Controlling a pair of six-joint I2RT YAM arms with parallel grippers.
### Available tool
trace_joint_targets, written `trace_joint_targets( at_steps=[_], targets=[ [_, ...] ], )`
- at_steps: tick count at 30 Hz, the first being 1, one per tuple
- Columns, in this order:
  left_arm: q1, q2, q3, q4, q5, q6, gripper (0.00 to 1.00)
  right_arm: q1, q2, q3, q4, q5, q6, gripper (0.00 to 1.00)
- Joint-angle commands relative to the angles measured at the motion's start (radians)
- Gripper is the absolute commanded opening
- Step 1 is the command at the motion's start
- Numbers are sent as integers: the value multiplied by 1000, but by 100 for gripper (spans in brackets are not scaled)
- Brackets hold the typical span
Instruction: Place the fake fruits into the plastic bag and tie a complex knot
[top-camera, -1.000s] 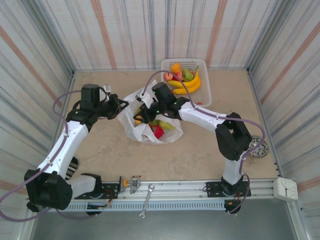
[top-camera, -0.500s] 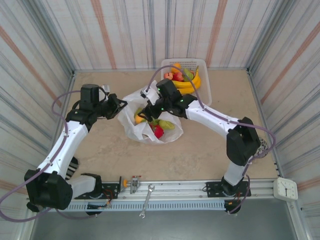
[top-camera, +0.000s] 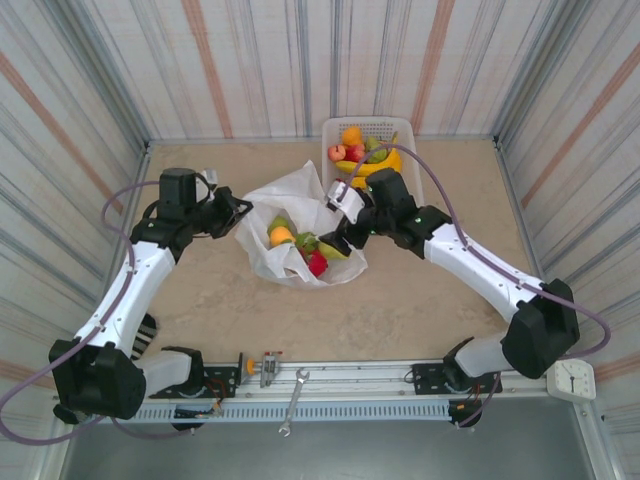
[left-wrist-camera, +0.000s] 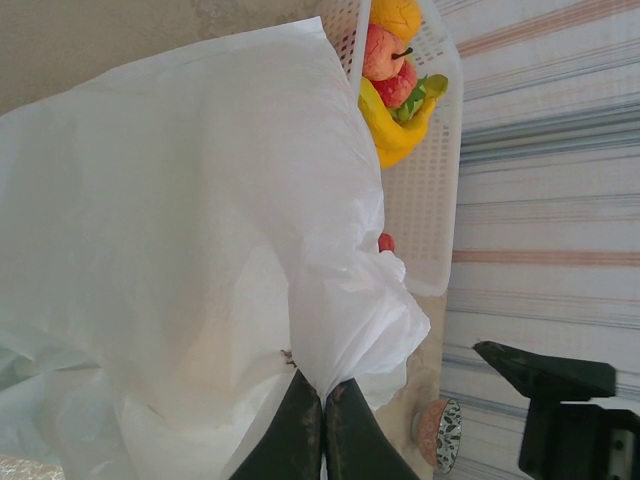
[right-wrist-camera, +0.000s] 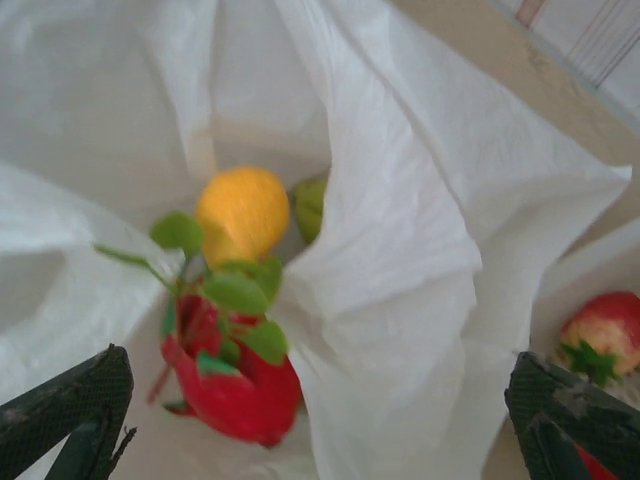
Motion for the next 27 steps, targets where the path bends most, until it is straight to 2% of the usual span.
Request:
trace_joint_targets(
  at_steps=[1,5,7,12,17,21,27],
  targets=[
    [4,-5,8,-21,1,12,3,-7,-61,-82,52,-4,-340,99],
    [4,-6,4,-18,4,8,3,-4,-17,-57,46,54,-451,99],
    [5,-8,4,-18,5,8,3,11,18,-44,50,124,-494,99],
    [4,-10,8,-24,3,9,3,34,92,-48,133,182,-492,99],
    [4,-17,10,-27,2,10,3,40,147,-59,182,222,-421,79],
    [4,-20,24,-34,2,19,4,49,153,-89,256,252,-386,48],
    [7,-48,75,-87,-20,87,22,20,129,-55,211,192,-279,0]
  ],
)
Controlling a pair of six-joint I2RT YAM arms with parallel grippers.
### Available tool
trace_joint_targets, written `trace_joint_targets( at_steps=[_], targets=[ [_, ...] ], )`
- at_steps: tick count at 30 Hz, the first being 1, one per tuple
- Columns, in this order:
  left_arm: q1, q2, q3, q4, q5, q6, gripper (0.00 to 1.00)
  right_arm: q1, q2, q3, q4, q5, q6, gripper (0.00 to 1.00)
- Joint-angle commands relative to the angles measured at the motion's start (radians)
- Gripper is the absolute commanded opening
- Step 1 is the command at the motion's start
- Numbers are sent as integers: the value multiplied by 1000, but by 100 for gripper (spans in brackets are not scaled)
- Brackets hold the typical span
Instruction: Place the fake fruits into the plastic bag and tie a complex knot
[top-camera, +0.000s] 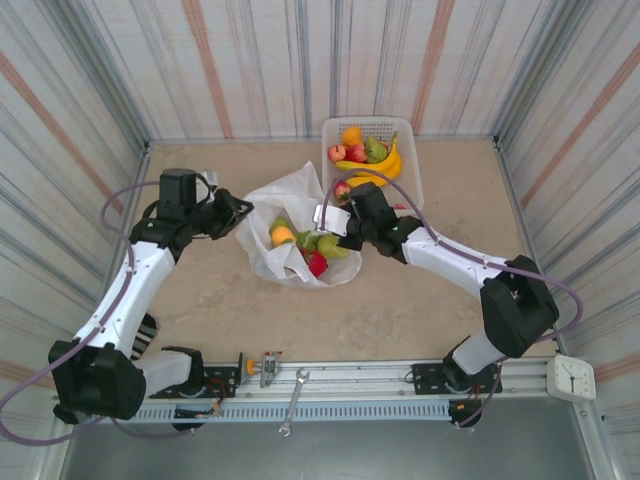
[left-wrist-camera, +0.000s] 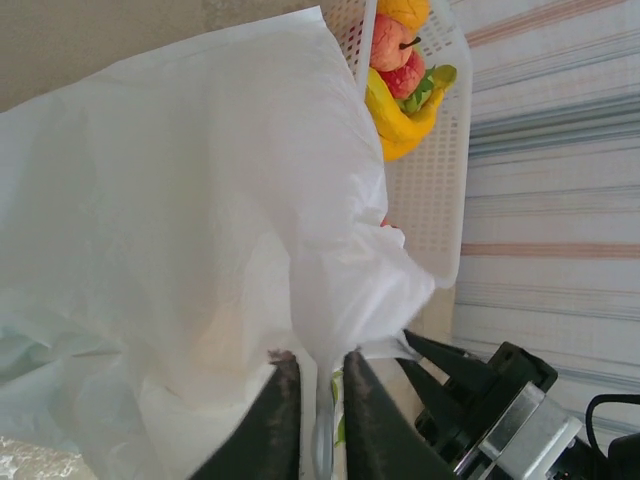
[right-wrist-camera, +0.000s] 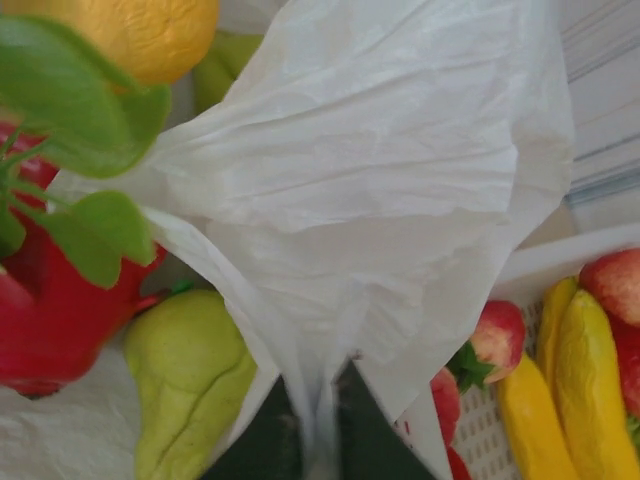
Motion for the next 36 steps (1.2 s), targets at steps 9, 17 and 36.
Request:
trace_joint_targets(
  at_steps=[9,17,36],
  targets=[
    [-44,-150,217,-242,-165,360,35,-64,-68,105,-93,-149,309,0],
    [-425,-95,355,-494,-424,612,42,-79,-58,115,-107,-132,331,0],
    [-718,397,554,-819,-865,727,52,-94,-52,133,-153,-131,380,0]
  ],
)
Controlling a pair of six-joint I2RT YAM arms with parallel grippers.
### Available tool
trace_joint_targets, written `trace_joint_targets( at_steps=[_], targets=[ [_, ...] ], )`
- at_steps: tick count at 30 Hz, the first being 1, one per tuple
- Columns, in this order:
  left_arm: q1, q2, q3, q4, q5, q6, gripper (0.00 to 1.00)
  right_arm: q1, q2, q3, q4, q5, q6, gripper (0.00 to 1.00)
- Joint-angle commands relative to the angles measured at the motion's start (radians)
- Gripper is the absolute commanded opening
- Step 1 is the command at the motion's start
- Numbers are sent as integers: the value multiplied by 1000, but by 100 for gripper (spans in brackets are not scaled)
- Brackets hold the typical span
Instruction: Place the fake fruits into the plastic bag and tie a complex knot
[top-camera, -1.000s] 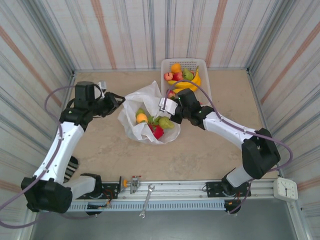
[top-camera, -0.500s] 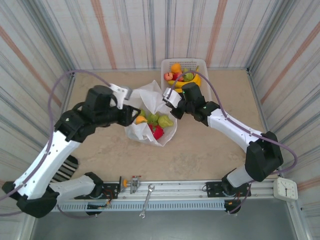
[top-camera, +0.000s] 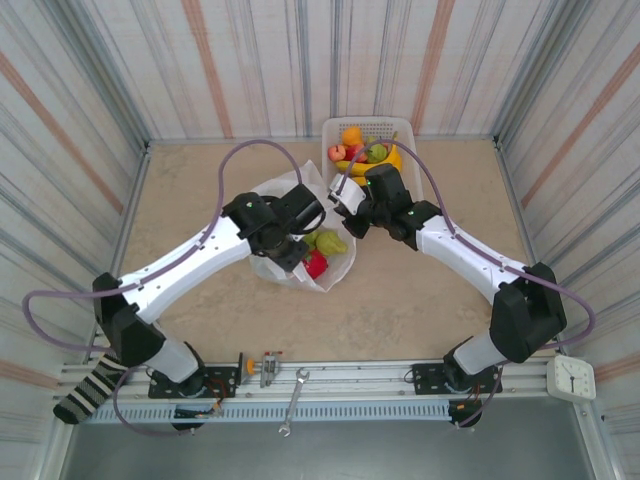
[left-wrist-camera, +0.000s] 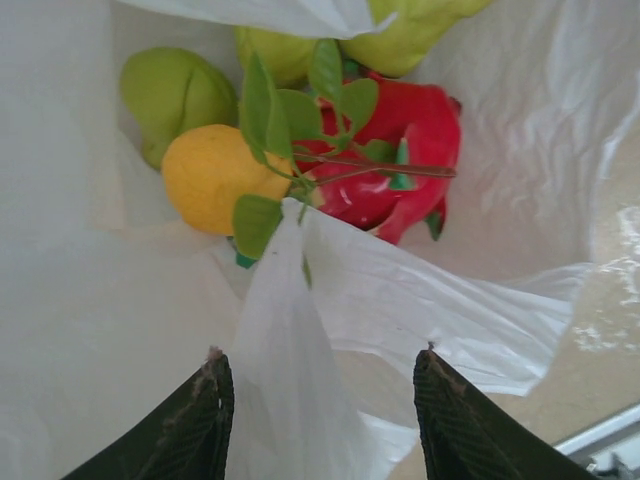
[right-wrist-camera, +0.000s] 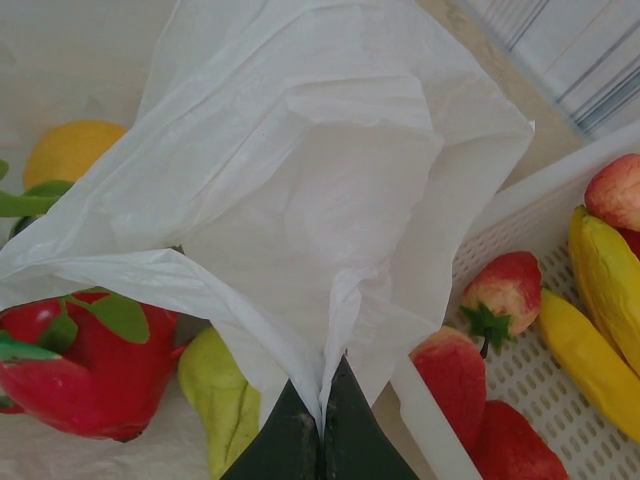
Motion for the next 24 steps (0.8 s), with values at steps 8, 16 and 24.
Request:
trace_joint_targets(
  at_steps=[8,16,24],
  targets=[
    [2,113,51,-40,-187,51,24,-19,-30,25,-41,-3,56,0],
    [34,4,109,-17,-145,83,0,-110,-89,64,-84,-111,198,0],
    [137,-105,195,15,-32,164,0,-203,-127,136,-144,-236,351,0]
  ],
)
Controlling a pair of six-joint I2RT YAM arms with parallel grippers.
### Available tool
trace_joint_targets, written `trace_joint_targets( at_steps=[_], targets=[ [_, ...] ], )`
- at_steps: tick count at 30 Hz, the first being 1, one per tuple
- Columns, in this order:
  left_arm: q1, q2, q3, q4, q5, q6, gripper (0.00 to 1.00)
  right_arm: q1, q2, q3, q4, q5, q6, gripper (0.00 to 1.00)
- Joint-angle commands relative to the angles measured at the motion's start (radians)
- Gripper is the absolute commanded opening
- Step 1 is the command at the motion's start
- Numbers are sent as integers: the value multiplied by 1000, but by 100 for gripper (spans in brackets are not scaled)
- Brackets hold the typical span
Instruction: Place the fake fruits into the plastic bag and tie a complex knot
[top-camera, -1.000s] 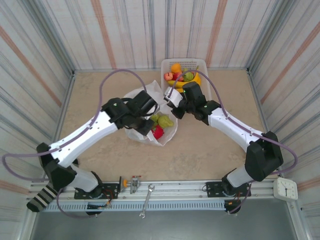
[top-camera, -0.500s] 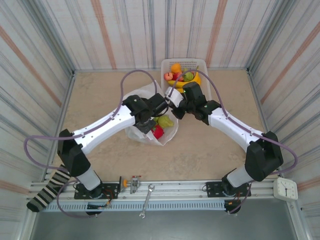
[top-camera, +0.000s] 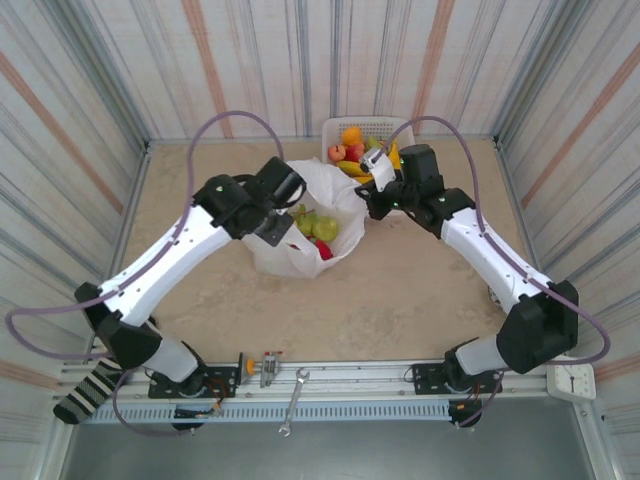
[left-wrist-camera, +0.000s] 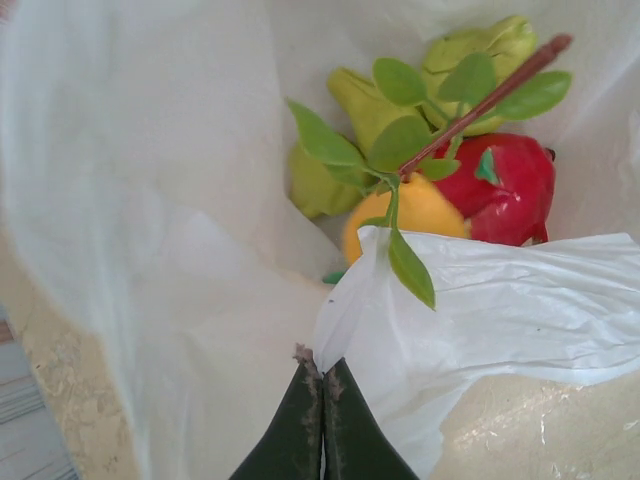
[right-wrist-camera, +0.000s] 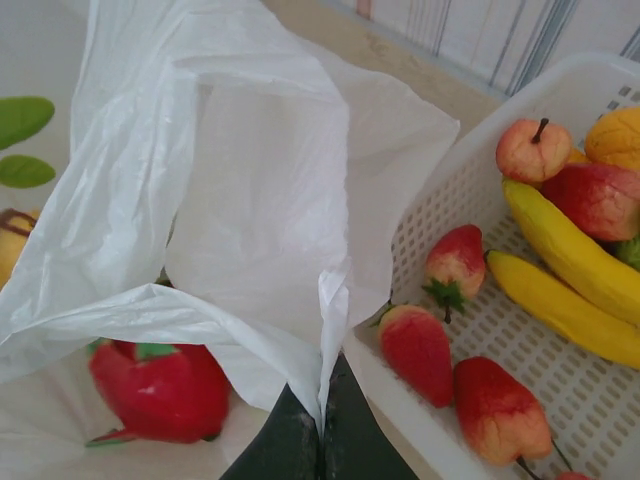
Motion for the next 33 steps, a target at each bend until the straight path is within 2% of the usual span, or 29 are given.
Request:
trace_joint_targets(
  at_steps=[1,6,10,14,20,24,29,30,33],
  targets=[
    [39,-56,57,31,65,62,0,-42,-55,50,-32,-109,133,0],
    [96,-133,109,123,169,128,0,-78,-117,48,-26,-212,233,0],
    [160,-187,102,227,357,142,0,-94,-145,44,-18,-312,316,0],
    [175,-182,65,260,417,128,0,-94,-160,45,-29,-368,384,0],
    [191,-190,-138,407,474,46,0,-103,-174,-13,-117,-271,375,0],
    [264,-182,-233,496,555,-30,0,-133,-143,-21,-209,-217,371,0],
    [381,-151,-259,538,671,-123,0,-141,-118,19,-296,-154,359,0],
    [387,-140,-259,540,686,-122,0,-143,-114,21,-303,-145,352,4],
    [386,-113,-274,553,737,-119,0,-152,-121,27,-311,-149,323,28]
  ],
)
